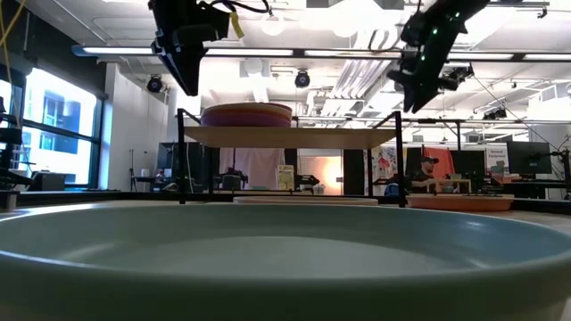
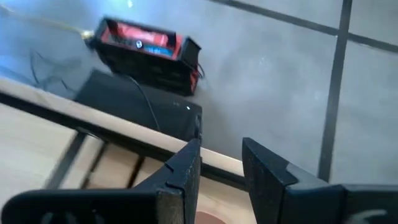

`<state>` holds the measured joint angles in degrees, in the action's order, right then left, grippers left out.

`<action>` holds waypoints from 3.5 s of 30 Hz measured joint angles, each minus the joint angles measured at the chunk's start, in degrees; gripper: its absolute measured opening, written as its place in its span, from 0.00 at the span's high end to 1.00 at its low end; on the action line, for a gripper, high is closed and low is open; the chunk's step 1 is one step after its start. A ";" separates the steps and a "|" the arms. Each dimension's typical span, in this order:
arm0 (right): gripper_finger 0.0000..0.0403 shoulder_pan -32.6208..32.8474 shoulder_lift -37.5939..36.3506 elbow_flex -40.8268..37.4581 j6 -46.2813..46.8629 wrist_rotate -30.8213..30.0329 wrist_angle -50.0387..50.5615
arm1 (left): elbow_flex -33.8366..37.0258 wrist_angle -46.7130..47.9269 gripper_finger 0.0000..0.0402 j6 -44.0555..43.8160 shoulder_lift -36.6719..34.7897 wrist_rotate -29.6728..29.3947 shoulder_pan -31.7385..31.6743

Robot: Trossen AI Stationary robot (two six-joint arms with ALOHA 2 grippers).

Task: Place and stack plates onto a shelf
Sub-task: Put the brown plate on the shelf

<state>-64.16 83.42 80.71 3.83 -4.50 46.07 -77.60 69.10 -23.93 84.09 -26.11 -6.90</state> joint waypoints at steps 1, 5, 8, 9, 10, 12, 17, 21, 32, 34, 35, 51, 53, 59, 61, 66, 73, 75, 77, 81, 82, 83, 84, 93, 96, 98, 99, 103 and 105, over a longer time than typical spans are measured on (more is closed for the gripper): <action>0.75 0.00 0.82 0.00 -1.23 -0.01 -0.02 | 0.00 0.00 0.75 -0.02 0.02 0.00 0.00; 0.75 0.00 3.88 -0.01 -4.43 0.00 0.53 | 0.00 0.00 0.75 0.01 0.00 0.00 0.00; 0.75 0.00 5.69 -0.02 -6.06 0.01 1.89 | 0.00 0.00 0.75 0.03 0.00 0.00 0.00; 0.75 0.00 6.33 -0.02 -6.83 -0.01 2.59 | 0.00 0.02 0.75 0.03 0.00 0.00 0.00; 0.75 0.00 6.89 -0.02 -7.54 -0.01 3.45 | 0.00 0.00 0.75 0.03 0.00 0.00 0.00; 0.75 0.00 8.00 -0.02 -8.86 -0.01 5.39 | 0.00 0.02 0.75 0.03 0.00 0.00 0.00; 0.75 0.00 11.18 -0.02 -12.84 -0.04 10.52 | 0.00 0.02 0.75 0.72 0.00 0.00 0.00; 0.75 0.02 13.38 -0.02 -16.25 -0.04 12.46 | 0.00 0.03 0.75 1.54 0.00 0.00 0.00; 0.75 0.04 17.19 -0.02 -19.40 -0.04 16.26 | 0.00 0.02 0.75 1.49 0.00 0.00 0.00; 0.75 0.04 17.77 -0.02 -19.84 -0.02 17.00 | 0.00 0.02 0.75 1.49 0.02 0.00 0.00; 0.75 0.04 18.11 -0.02 -20.20 -0.03 17.53 | 0.00 0.02 0.75 1.49 0.01 0.00 0.00; 0.75 0.07 20.56 -0.02 -23.41 0.00 17.69 | 0.00 0.02 0.75 1.49 0.00 0.00 0.00; 0.75 0.07 20.56 -0.02 -23.86 -0.01 17.32 | 0.00 0.02 0.75 1.49 0.00 0.01 0.00; 0.75 0.07 20.56 -0.02 -24.89 0.00 17.35 | 0.00 0.02 0.75 1.51 0.00 0.00 0.00; 0.75 0.20 20.56 -0.02 -24.82 0.00 17.36 | 0.00 0.02 0.75 1.54 0.00 0.02 0.00; 0.75 2.06 20.56 -0.02 -24.30 -0.08 17.48 | 0.00 0.02 0.75 1.54 0.00 0.01 0.00; 0.75 3.85 20.91 -0.02 -23.36 -0.19 16.65 | 0.00 0.02 0.75 2.17 0.00 0.02 0.00; 0.75 3.82 21.74 -0.02 -23.36 -0.43 16.78 | 0.00 0.02 0.75 2.13 0.00 0.02 0.01; 0.75 3.82 22.81 -0.02 -23.38 -0.47 17.10 | 0.00 0.02 0.75 2.13 0.02 0.02 0.00; 0.75 3.85 24.53 -0.01 -23.44 -0.91 17.00 | 0.00 0.02 0.75 2.10 0.02 0.02 0.01; 0.75 3.85 24.79 0.00 -23.83 -0.98 17.00 | 0.00 0.02 0.75 2.10 0.02 0.02 0.00; 0.75 3.85 25.06 0.00 -24.50 -0.98 17.00 | 0.00 0.02 0.75 2.10 0.01 0.03 0.00; 0.75 3.85 25.32 0.00 -25.11 -0.98 17.00 | 0.00 0.02 0.75 2.08 0.01 0.04 0.00; 0.75 3.85 27.21 0.02 -29.96 -1.46 16.99 | 0.00 0.04 0.75 2.04 0.02 0.04 0.02; 0.75 3.85 27.23 0.02 -31.71 -1.58 16.77 | 0.00 0.02 0.75 2.04 0.02 0.04 0.02; 0.75 3.82 27.26 0.02 -32.73 -1.72 16.70 | 0.00 0.02 0.75 2.04 0.01 0.04 0.02; 0.75 3.84 27.27 0.02 -33.08 -1.74 16.70 | 0.00 0.02 0.75 2.03 0.02 0.04 0.02; 0.75 3.82 27.27 0.02 -33.87 -1.81 16.62 | 0.00 0.02 0.75 1.99 0.00 0.04 0.04; 0.75 3.82 27.47 0.02 -33.87 -1.81 16.50 | 0.00 0.02 0.75 1.99 0.02 0.04 0.04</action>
<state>-60.34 110.89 80.73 -30.04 -6.31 62.57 -77.60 69.12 -21.93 84.12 -26.06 -6.85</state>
